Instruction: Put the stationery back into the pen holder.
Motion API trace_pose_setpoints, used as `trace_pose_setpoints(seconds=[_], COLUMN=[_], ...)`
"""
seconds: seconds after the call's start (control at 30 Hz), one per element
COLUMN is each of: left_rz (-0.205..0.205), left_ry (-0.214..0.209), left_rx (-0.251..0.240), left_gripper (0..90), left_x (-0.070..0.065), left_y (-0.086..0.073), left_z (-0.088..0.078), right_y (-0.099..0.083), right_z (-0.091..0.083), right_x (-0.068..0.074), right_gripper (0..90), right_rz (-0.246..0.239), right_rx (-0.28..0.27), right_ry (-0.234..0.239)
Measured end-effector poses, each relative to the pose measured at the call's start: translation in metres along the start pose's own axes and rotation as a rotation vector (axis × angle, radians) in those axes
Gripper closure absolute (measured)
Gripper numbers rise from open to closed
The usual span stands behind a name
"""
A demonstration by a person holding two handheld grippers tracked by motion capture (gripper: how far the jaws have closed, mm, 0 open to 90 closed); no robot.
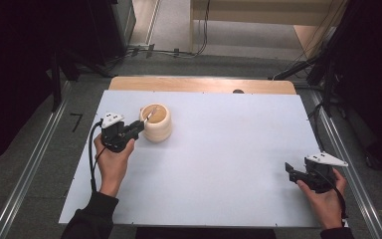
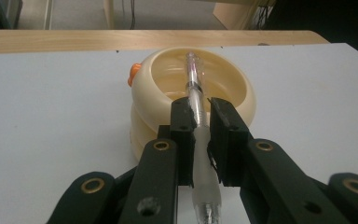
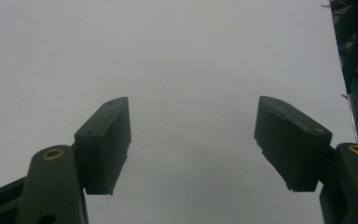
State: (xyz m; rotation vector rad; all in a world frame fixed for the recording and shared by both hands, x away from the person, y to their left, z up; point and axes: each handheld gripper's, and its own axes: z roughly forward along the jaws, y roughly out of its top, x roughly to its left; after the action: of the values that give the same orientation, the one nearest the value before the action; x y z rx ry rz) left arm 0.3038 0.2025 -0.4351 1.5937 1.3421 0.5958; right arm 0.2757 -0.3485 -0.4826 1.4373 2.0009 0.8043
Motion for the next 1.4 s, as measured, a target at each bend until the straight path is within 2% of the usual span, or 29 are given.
trace_pose_setpoints(seconds=[0.47, 1.4], left_rz=[-0.001, -0.005], left_ry=[-0.011, -0.006], left_rx=[-0.009, -0.015], left_gripper=[80.7, 80.7], left_x=[-0.0014, -0.0006], left_y=[0.0063, 0.0098], left_z=[0.0038, 0.0079], right_y=[-0.0002, -0.0001], right_z=[0.0004, 0.0014], right_x=[-0.0004, 0.0003], right_gripper=[25.9, 25.9], right_rz=[0.0, -0.005], right_rx=[0.003, 0.008], right_ry=[0.0, 0.002])
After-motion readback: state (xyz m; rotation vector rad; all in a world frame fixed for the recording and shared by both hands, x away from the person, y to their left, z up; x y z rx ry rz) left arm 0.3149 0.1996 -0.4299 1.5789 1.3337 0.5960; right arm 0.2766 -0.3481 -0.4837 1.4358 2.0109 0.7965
